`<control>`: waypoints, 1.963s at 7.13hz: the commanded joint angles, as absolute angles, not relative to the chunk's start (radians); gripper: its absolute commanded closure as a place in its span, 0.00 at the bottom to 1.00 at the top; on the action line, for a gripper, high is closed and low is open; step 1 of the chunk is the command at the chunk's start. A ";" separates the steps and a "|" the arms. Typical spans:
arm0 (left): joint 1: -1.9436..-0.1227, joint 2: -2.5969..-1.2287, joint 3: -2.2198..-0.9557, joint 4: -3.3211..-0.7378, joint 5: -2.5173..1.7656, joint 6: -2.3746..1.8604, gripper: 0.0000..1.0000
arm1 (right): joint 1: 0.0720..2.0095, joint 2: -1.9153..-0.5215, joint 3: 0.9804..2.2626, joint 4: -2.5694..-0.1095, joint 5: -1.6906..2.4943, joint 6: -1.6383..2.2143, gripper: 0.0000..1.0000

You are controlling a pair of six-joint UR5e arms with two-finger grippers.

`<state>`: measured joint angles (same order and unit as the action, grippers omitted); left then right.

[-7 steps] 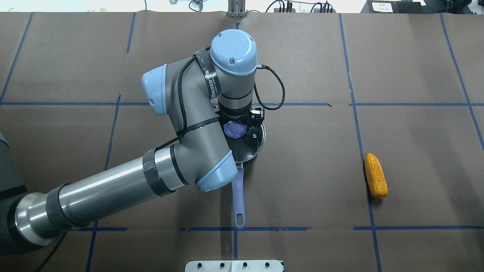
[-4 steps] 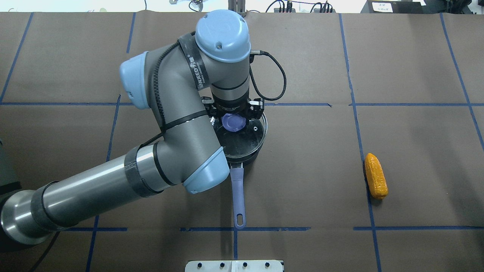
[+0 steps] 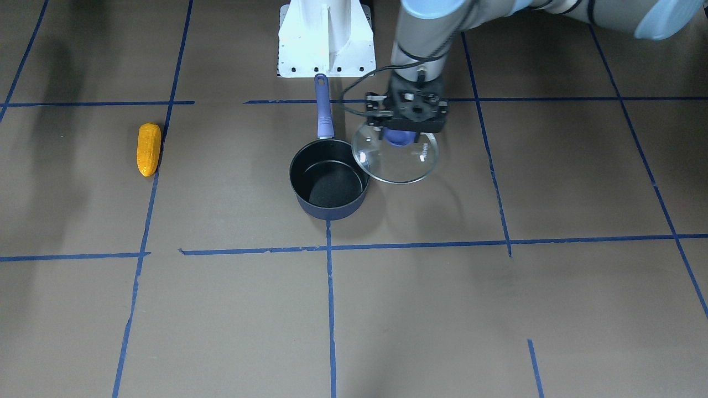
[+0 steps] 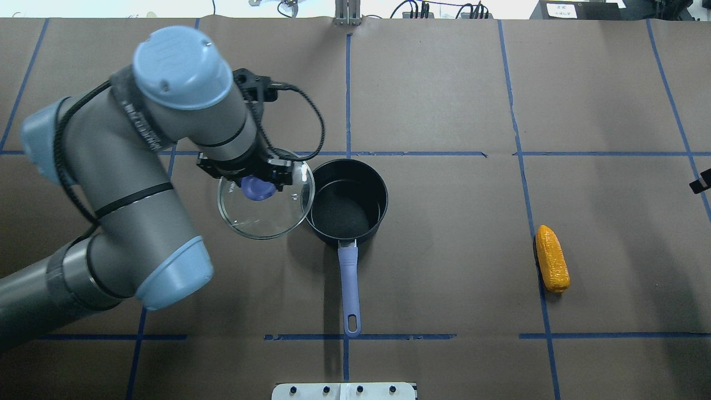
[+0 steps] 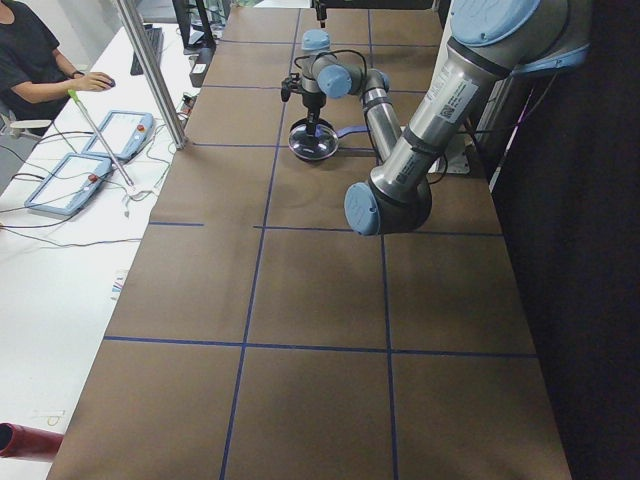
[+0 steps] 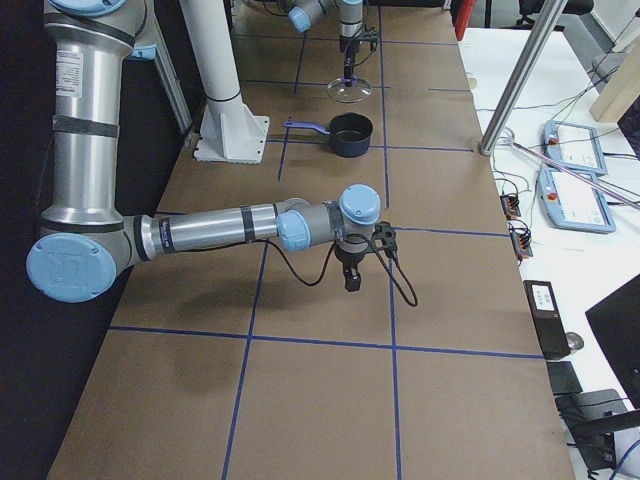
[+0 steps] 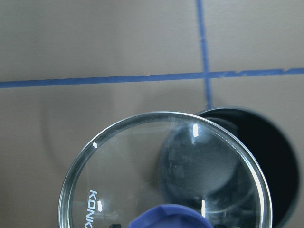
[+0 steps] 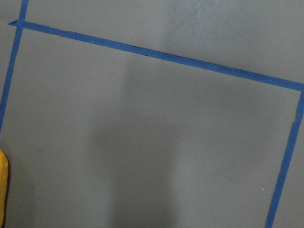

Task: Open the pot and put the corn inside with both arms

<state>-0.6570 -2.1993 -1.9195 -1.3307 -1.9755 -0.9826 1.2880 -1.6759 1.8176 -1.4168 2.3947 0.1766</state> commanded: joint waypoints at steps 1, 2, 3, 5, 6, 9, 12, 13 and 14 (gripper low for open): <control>-0.666 -2.048 -1.941 -1.422 -1.977 -0.954 0.92 | 1.267 -1.681 1.818 -1.342 2.398 0.245 0.00; -0.666 -2.016 -1.934 -1.425 -1.979 -0.956 0.92 | 1.266 -1.680 1.816 -1.342 2.398 0.244 0.00; -0.663 -2.007 -1.886 -1.430 -1.982 -0.957 0.92 | 1.266 -1.680 1.819 -1.342 2.399 0.245 0.00; -0.661 -2.000 -1.820 -1.524 -1.983 -0.968 0.92 | 1.266 -1.680 1.822 -1.341 2.399 0.244 0.00; -0.660 -2.002 -1.780 -1.566 -1.985 -0.969 0.92 | 1.266 -1.681 1.822 -1.341 2.399 0.244 0.00; -0.658 -2.000 -1.738 -1.617 -1.997 -0.966 0.56 | 1.266 -1.684 1.830 -1.341 2.405 0.245 0.00; -0.667 -2.000 -1.759 -1.617 -2.043 -0.969 0.00 | 1.203 -1.683 1.853 -1.307 2.398 0.369 0.00; -0.673 -2.000 -1.804 -1.608 -2.042 -0.979 0.00 | 1.146 -1.681 1.871 -1.240 2.389 0.549 0.00; -0.695 -1.988 -1.843 -1.605 -2.043 -1.026 0.00 | 1.071 -1.681 1.878 -1.147 2.340 0.722 0.00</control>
<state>-0.6753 -1.9972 -1.7955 -1.6101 -2.0417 -0.9867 1.1531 -1.6821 1.8643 -1.2444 2.3813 0.5167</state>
